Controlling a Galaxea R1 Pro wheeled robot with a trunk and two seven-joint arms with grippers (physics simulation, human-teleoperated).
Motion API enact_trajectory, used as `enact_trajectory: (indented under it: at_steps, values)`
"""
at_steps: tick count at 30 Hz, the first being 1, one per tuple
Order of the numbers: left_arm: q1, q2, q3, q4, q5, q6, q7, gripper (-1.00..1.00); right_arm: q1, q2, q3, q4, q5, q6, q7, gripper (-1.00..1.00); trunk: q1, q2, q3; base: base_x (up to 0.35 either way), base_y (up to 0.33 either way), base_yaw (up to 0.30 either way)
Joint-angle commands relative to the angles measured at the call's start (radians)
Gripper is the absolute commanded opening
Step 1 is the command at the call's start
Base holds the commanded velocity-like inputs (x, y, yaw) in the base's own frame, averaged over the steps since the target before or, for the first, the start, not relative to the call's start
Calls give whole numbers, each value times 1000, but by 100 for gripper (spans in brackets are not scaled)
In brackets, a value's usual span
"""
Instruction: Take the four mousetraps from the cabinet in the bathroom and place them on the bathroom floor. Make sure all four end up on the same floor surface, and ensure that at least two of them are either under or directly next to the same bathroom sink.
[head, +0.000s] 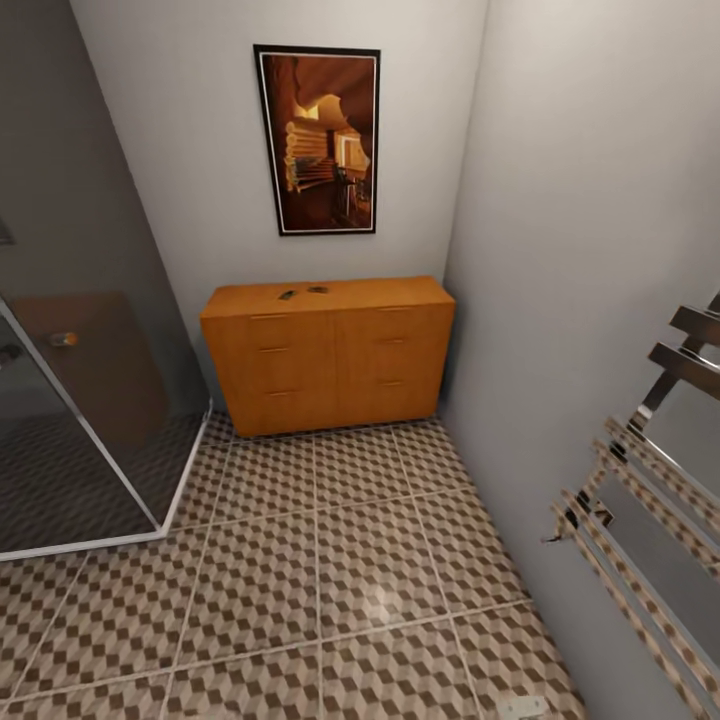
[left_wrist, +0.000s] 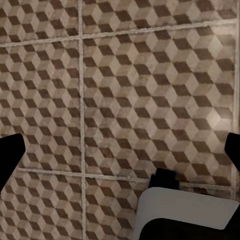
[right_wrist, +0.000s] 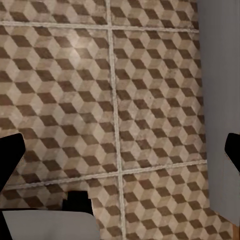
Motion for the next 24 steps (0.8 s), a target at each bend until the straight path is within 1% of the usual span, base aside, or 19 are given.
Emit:
enact_trajectory:
  at_steps: [1, 10, 13, 17, 24]
  values:
    - [0, 0, 0, 0, 0, 0, 0, 100, 0, 0, 0, 0, 0, 0, 0, 100, 0, 0, 0, 329, 0, 0]
    - [0, 0, 0, 0, 0, 0, 0, 100, 0, 0, 0, 0, 0, 0, 0, 100, 0, 0, 0, 325, 0, 2]
    - [0, 0, 0, 0, 0, 0, 0, 100, 0, 0, 0, 0, 0, 0, 0, 100, 0, 0, 0, 314, -21, 82]
    - [0, 0, 0, -1, 0, 0, 0, 100, 0, 0, 0, 0, 0, 1, 0, 100, 0, 0, 0, 305, -111, 166]
    - [0, 0, 0, -1, 0, 0, 0, 100, 0, 0, 0, 0, 0, 0, 0, 100, 0, 0, 0, 299, -149, 38]
